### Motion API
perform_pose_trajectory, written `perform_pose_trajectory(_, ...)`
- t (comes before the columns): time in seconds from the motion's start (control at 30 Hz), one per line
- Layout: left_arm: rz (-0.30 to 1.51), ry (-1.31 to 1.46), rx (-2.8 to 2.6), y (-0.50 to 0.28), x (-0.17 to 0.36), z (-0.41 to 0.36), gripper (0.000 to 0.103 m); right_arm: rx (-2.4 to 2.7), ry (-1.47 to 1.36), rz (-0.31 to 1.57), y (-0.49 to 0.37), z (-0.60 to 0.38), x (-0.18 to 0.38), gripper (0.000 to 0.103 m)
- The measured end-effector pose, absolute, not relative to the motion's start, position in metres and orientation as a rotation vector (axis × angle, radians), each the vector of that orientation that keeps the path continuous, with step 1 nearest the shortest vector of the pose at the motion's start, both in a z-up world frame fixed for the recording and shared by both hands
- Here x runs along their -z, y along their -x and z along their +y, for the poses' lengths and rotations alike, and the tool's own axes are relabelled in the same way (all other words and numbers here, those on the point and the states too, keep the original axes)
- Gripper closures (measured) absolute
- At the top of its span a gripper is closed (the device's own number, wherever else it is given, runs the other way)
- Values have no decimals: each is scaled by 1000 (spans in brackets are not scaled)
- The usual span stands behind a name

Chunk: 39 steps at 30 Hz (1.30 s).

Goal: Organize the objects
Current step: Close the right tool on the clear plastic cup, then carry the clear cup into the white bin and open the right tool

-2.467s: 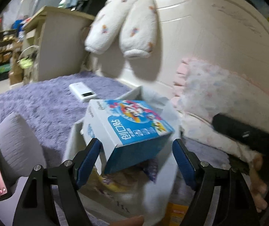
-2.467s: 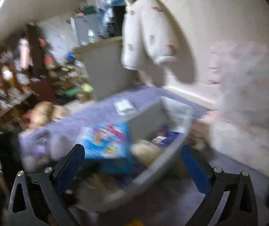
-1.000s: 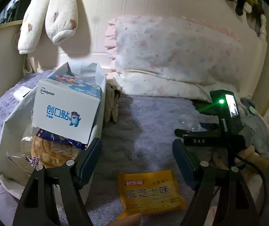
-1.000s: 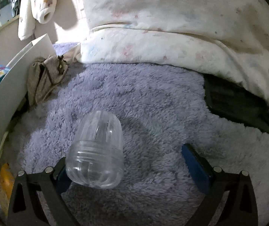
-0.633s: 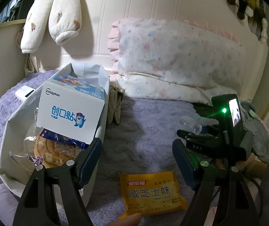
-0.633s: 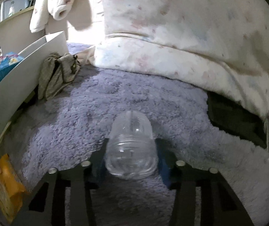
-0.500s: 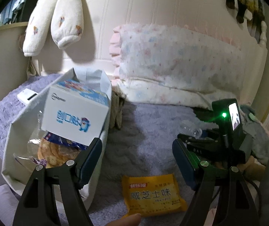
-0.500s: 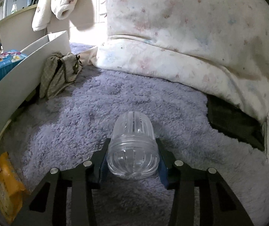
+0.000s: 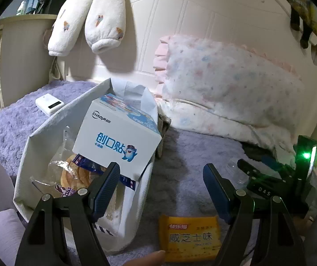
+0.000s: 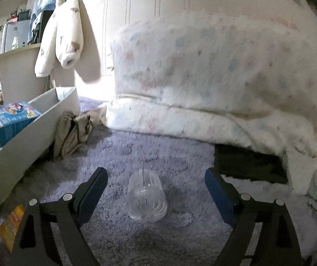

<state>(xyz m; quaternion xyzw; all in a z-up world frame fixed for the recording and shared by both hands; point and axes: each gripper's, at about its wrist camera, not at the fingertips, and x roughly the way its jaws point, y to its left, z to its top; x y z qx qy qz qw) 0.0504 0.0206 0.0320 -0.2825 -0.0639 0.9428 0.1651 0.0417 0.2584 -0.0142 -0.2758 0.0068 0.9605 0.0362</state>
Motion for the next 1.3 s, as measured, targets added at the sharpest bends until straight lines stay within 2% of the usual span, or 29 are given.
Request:
perform_pose_trajectory(0.17, -138, 794, -2704, -52, -31, 24, 26, -2888, 1034, 171, -30, 274, 31, 14)
perform_pose_trajectory(0.2, -120, 800, -2709, -51, -30, 26, 26, -2870, 1069, 188, -28, 276, 35, 17)
perform_pose_trajectory(0.23, -109, 805, -2713, -51, -29, 27, 26, -2849, 1109, 190, -24, 276, 39, 33)
perform_pose_trajectory(0.27, -102, 809, -2715, -50, -29, 27, 26, -2840, 1131, 183, -22, 275, 41, 43)
perform_pose_trajectory(0.3, -105, 813, -2717, -50, -29, 26, 26, -2826, 1155, 160, -20, 272, 43, 60)
perform_pose_trajectory(0.83, -224, 843, -2815, -43, -29, 8, 26, -2964, 989, -39, -36, 236, 18, 61)
perform_pose_trajectory(0.93, -301, 820, -2873, -44, -32, -4, 26, -3053, 1017, 109, -30, 227, -7, 61)
perform_pose_trajectory(1.07, -392, 867, -2893, -38, -29, -18, 26, -3194, 1148, 454, -5, 203, -47, 61)
perform_pose_trajectory(1.13, -412, 905, -2894, -34, -27, -22, 26, -3239, 1198, 543, 7, 184, -58, 61)
perform_pose_trajectory(1.3, -438, 873, -2911, -37, -29, -24, 26, -3331, 1628, 881, 44, 123, -62, 61)
